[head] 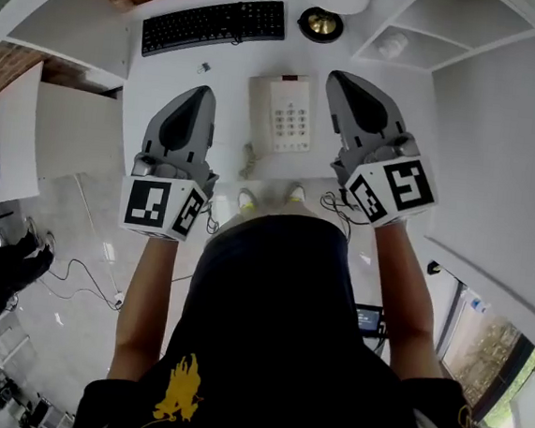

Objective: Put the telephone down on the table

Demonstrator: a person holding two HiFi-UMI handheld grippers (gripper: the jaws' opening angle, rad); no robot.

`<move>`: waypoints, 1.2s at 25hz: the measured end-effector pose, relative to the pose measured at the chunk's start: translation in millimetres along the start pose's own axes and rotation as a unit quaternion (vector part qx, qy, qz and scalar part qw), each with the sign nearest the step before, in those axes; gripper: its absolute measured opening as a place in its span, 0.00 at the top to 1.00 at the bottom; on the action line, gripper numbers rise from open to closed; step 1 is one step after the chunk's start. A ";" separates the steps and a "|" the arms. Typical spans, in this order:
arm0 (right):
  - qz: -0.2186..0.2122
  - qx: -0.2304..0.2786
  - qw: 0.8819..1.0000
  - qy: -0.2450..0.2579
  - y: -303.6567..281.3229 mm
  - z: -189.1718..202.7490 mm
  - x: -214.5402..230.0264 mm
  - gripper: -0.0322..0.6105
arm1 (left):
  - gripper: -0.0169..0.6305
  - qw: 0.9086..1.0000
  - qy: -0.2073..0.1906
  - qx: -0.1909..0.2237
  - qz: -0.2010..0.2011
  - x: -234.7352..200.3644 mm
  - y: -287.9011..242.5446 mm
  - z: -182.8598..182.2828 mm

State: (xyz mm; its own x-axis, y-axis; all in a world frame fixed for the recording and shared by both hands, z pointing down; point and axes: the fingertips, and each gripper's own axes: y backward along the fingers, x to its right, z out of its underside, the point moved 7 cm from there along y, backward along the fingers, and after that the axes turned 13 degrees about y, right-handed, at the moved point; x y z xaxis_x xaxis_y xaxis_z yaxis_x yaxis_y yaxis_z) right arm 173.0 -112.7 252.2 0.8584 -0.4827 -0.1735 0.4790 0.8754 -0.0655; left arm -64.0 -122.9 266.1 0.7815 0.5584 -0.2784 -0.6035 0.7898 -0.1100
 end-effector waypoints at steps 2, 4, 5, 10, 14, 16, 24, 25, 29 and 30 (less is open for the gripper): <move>0.002 0.004 1.000 0.006 1.0 -7.9 2.5 0.95 | 0.95 1.000 -0.005 0.005 0.002 2.6 2.7 -5.8; 0.005 0.009 1.000 0.009 2.3 -12.8 2.7 0.95 | 0.95 1.000 -0.012 0.009 0.004 3.6 6.7 -8.7; 0.007 0.010 1.000 0.011 3.6 -14.2 1.5 0.95 | 0.95 1.000 -0.014 0.010 0.004 3.7 9.4 -8.9; 0.009 0.008 1.000 0.012 11.5 -14.5 -3.9 0.95 | 0.95 1.000 -0.008 0.012 0.002 5.6 16.1 -5.6; 0.009 0.008 1.000 0.012 12.9 -20.3 -6.1 0.95 | 0.95 1.000 -0.009 0.021 0.009 8.7 16.3 -12.8; 0.004 0.010 1.000 0.014 12.0 -23.4 -10.1 0.95 | 0.95 1.000 -0.011 0.024 0.013 9.7 17.2 -14.9; -0.008 0.013 1.000 0.015 17.9 -24.2 -14.3 0.95 | 0.95 0.999 -0.005 0.040 -0.003 8.3 30.5 -19.1; -0.006 0.014 1.000 0.018 18.3 -25.0 -13.5 0.95 | 0.95 0.999 -0.004 0.040 -0.006 6.5 31.7 -19.8; 0.006 0.004 0.999 0.043 16.3 -30.5 -15.1 0.95 | 0.95 0.999 -0.008 0.047 -0.020 -3.2 40.6 -29.0; 0.007 0.004 0.999 0.047 16.6 -31.7 -15.8 0.95 | 0.95 0.998 -0.009 0.049 -0.023 -4.9 42.7 -30.7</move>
State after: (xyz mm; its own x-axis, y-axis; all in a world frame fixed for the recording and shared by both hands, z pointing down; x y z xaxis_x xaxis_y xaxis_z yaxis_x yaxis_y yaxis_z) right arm 161.6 -89.6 222.7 0.8442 -0.4652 -0.2664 0.4684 0.8818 -0.0553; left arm -98.5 -99.7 233.5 0.8115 0.5245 -0.2576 -0.5488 0.8355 -0.0278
